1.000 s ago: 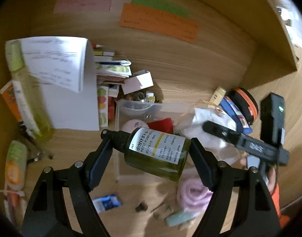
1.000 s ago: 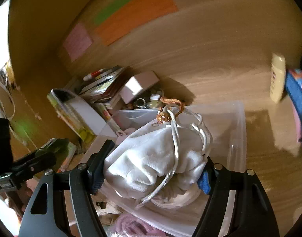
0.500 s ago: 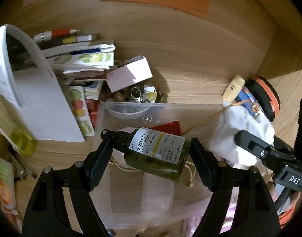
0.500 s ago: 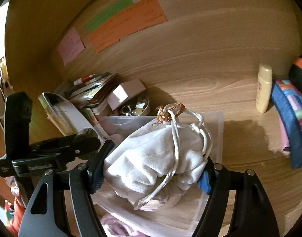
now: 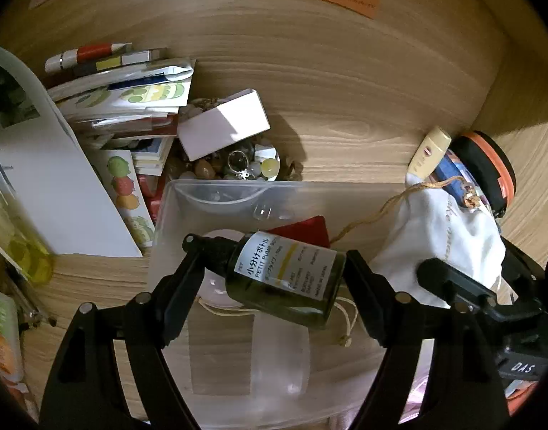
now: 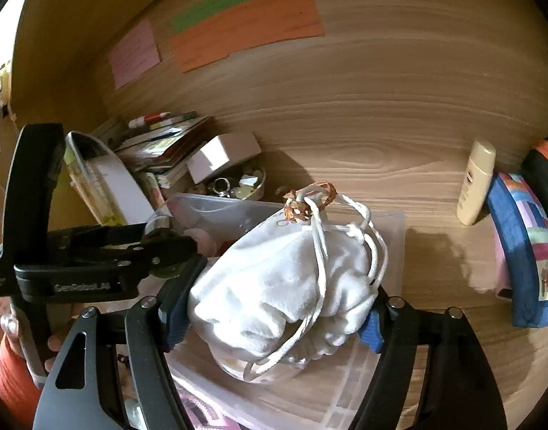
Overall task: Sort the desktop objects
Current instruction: 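Carry green bottle and white pouch with both grippers over the bin, then release green bottle from left gripper while right drops pouch into bin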
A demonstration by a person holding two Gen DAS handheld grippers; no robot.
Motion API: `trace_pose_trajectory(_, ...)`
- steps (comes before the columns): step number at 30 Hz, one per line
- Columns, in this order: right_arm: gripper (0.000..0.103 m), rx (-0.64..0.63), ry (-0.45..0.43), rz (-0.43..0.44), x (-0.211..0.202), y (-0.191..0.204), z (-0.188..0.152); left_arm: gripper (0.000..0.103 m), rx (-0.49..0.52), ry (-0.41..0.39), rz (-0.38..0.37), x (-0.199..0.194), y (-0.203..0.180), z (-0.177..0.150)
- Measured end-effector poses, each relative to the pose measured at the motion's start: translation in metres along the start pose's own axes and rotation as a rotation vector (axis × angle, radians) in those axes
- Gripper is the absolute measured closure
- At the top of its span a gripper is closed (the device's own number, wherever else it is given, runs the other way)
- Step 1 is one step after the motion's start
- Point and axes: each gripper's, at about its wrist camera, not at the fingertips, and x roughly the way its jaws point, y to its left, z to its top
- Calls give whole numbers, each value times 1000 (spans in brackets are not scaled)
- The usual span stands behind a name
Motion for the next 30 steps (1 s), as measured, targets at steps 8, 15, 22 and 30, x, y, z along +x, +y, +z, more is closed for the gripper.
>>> trace_pose_trajectory(8,23,-39,9,-11,2,7,-2,24,-2,3,-6,-7,4,2)
trace_pose_trajectory(15,9,-73,18,-2,0,15,-3,24,3,17,-47,-10,-1,3)
trace_pose_trajectory(22,0,-117,22,-36,-3,27,-5,23,2,30,-97,-15,-7,2)
trace_pose_trajectory(30,0,-93,56,-15,-1,22,-2,15,-4,-28,-75,-54,5,-4)
